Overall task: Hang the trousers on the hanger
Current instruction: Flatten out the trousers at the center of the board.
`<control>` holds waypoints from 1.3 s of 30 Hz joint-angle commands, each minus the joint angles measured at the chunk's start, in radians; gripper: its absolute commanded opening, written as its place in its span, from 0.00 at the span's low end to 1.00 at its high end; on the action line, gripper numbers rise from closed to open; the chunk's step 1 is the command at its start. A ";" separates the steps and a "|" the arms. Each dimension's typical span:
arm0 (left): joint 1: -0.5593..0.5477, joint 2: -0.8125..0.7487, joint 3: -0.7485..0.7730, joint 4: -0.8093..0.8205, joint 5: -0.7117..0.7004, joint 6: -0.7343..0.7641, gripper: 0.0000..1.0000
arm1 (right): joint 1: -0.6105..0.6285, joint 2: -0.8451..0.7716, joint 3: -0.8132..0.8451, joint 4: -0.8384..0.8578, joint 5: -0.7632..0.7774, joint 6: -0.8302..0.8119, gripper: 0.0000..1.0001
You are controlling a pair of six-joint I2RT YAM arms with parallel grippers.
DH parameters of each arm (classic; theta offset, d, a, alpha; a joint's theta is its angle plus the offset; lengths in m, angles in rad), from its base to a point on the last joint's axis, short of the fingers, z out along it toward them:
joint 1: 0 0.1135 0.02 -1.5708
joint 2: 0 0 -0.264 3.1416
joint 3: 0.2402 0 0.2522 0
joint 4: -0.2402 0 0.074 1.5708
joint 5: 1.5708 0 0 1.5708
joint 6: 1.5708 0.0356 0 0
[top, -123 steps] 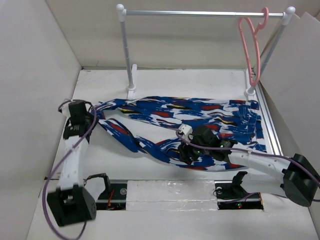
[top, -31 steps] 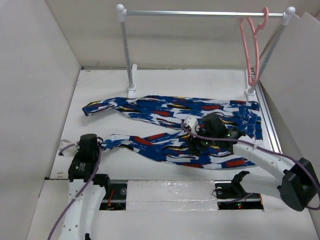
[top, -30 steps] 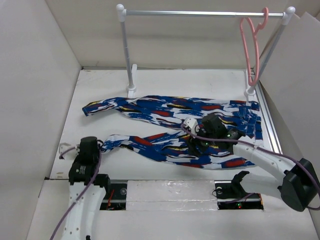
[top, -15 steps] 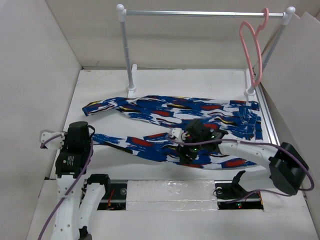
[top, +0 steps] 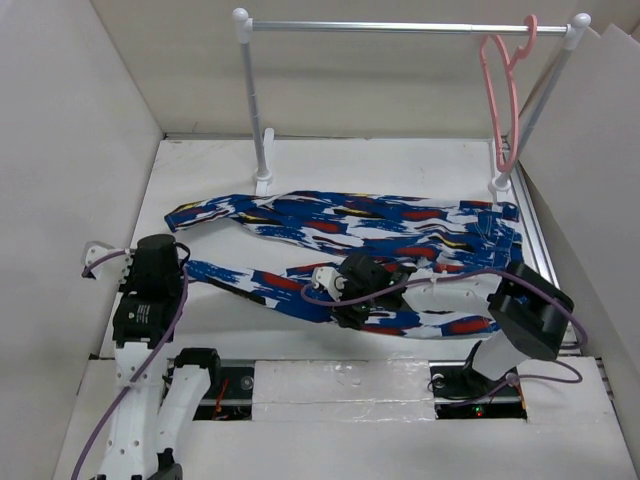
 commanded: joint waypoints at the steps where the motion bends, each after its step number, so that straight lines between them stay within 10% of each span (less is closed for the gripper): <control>1: -0.001 0.025 0.023 0.105 -0.023 0.081 0.00 | 0.005 0.054 -0.023 0.063 0.070 0.033 0.43; 4: -0.001 0.062 0.063 0.136 -0.015 0.106 0.00 | 0.005 0.048 -0.040 0.037 0.067 0.038 0.10; 9: -0.001 0.109 0.148 0.183 0.000 0.198 0.00 | 0.023 -0.132 -0.062 -0.120 0.038 0.033 0.00; 14: -0.001 0.062 0.132 0.098 -0.055 0.196 0.00 | 0.057 -0.248 -0.086 -0.275 -0.092 0.018 0.07; 18: -0.001 -0.024 0.049 0.024 -0.075 0.123 0.05 | 0.101 -0.194 -0.095 -0.283 -0.121 0.021 0.47; 21: -0.001 -0.072 0.055 -0.042 -0.084 0.066 0.11 | 0.101 -0.170 -0.060 -0.316 -0.117 -0.003 0.56; 25: -0.001 -0.107 0.112 -0.113 -0.130 0.052 0.44 | 0.089 -0.179 0.081 -0.399 -0.086 -0.045 0.66; 29: -0.001 -0.125 0.170 -0.110 -0.158 0.081 0.43 | 0.000 -0.093 0.246 -0.404 -0.133 -0.112 0.66; 32: -0.001 -0.106 0.185 -0.093 -0.141 0.107 0.42 | -0.057 0.035 0.398 -0.384 -0.169 -0.167 0.47; 33: -0.001 -0.101 0.169 -0.084 -0.132 0.130 0.44 | -0.066 0.071 0.429 -0.363 -0.190 -0.172 0.13; 34: -0.001 -0.093 0.158 -0.067 -0.118 0.143 0.44 | -0.075 0.106 0.466 -0.333 -0.210 -0.177 0.00; 38: -0.001 -0.049 0.101 -0.042 -0.020 0.152 0.45 | -0.075 0.255 0.567 -0.174 -0.220 -0.135 0.14; 39: -0.001 -0.044 0.078 -0.021 0.003 0.161 0.46 | -0.075 0.327 0.617 -0.163 -0.218 -0.120 0.36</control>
